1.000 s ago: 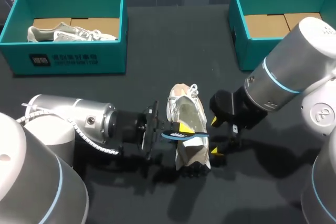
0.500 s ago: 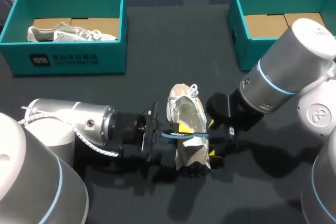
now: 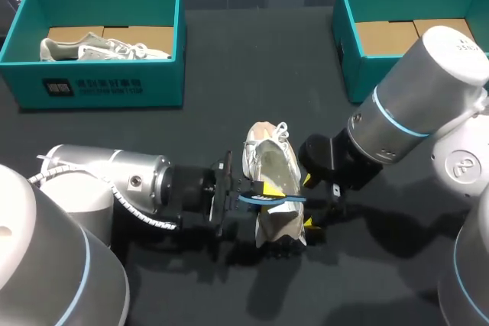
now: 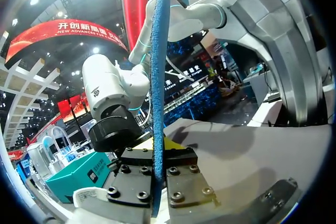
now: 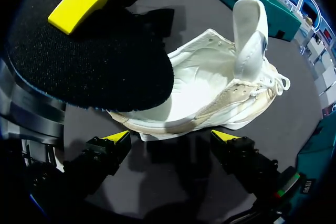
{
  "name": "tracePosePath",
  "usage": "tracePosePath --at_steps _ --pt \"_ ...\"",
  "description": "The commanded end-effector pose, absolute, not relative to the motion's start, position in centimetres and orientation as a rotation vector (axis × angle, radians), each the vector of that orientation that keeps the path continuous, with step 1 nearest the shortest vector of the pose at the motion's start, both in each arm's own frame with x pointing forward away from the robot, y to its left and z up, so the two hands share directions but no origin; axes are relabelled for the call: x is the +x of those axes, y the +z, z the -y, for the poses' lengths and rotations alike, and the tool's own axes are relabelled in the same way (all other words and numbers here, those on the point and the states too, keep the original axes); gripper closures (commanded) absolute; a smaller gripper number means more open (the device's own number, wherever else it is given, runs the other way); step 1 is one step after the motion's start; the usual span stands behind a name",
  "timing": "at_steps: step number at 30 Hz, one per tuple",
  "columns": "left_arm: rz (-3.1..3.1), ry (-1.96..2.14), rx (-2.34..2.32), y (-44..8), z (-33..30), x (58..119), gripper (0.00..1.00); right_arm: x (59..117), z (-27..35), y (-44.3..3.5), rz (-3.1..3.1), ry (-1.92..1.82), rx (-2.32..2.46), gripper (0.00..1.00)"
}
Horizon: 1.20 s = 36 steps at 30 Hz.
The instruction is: Take the shoe out of the shoebox, open the shoe tongue, remove and reinsert the insole, then place the shoe into the shoebox
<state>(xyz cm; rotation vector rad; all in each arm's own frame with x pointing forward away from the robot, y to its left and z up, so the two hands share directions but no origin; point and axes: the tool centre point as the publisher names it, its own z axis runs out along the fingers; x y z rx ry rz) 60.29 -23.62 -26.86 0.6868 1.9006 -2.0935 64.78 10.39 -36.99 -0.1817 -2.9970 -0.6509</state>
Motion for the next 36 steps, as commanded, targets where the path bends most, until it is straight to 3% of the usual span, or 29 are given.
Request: tracePosePath --at_steps 1,36 --pt "-1.884 -2.106 0.678 -27.6 24.7 60.9 1.00 64.7 -10.4 -37.1 2.998 -0.650 -0.182 0.00" --pt "-1.917 -2.097 0.563 -30.2 23.6 63.6 1.00 64.7 -10.4 -37.1 2.998 -0.650 -0.182 0.00"
